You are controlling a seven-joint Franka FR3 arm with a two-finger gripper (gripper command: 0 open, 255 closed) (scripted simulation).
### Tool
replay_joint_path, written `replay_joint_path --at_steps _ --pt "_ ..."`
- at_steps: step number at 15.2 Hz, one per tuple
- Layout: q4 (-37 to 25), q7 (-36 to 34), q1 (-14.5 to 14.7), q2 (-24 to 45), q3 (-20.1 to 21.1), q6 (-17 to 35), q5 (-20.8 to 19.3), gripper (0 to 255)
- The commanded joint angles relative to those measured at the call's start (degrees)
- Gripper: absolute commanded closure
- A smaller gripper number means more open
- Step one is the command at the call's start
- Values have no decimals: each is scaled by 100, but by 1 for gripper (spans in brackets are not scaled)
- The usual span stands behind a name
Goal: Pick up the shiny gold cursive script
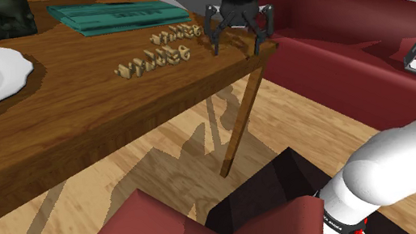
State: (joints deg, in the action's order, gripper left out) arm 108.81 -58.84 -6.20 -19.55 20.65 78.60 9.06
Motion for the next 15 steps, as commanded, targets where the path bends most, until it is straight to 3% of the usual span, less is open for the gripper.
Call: replay_joint_path --at_steps 1,6,10,15 --pt "-517 -756 -48 432 271 695 86 0" --pt "-1947 -2376 -93 1651 701 565 -348 0" --pt "-3409 -3637 136 2797 879 234 -922 0" --pt "-2902 -3576 100 2639 829 601 -841 0"
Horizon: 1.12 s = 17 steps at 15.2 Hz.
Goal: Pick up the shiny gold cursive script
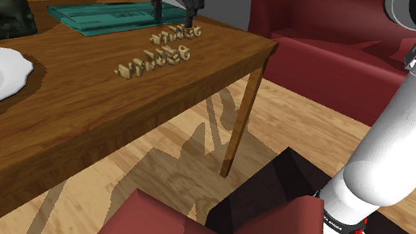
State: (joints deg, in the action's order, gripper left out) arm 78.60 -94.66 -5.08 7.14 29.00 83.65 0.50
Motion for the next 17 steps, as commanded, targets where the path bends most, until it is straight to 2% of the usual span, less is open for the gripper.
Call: replay_joint_path --at_steps 1,3,5,6,15,17 --pt "240 21 -23 -64 -11 186 31 0" --pt "536 57 -49 -144 -22 410 70 0" --pt "537 57 -49 -145 -23 411 70 0" --pt "510 56 -47 -130 -23 396 63 255" --pt "536 57 -49 -144 -23 410 70 255" --pt "308 29 -30 -83 -14 236 40 255"
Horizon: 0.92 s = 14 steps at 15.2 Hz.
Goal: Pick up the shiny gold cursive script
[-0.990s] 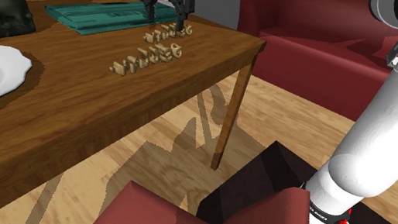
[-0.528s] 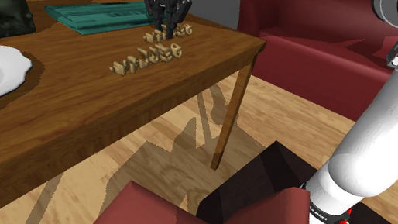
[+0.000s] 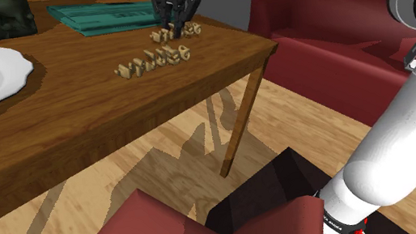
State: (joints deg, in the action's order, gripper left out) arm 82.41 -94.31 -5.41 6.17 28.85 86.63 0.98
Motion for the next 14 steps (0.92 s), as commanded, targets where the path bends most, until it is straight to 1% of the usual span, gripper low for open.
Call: replay_joint_path --at_steps 1,8,13,14 --pt "-192 -20 15 48 7 -149 -23 255" --pt "-1136 -146 134 360 53 -812 -179 255" --pt "-1985 -261 292 695 95 -1358 -356 255" --pt "-2014 -265 300 707 95 -1376 -362 255"
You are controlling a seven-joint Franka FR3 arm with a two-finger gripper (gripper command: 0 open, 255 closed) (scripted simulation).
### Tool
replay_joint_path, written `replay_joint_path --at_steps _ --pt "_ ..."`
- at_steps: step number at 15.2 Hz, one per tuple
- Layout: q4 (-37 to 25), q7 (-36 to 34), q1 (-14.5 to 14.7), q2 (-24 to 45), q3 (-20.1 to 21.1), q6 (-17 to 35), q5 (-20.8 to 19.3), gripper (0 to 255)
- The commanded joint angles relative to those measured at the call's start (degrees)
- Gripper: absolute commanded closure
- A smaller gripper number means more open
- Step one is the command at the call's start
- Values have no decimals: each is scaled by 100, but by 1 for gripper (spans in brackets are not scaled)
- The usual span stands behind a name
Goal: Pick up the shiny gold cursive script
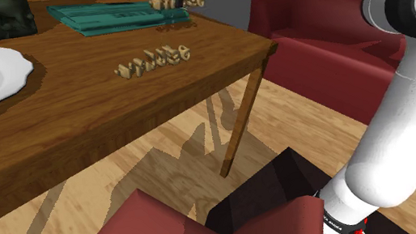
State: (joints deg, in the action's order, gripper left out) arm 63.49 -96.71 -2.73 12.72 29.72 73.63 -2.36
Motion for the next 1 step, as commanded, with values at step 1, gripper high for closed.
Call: replay_joint_path --at_steps 1 --pt "-120 -24 31 50 8 -75 -27 255"
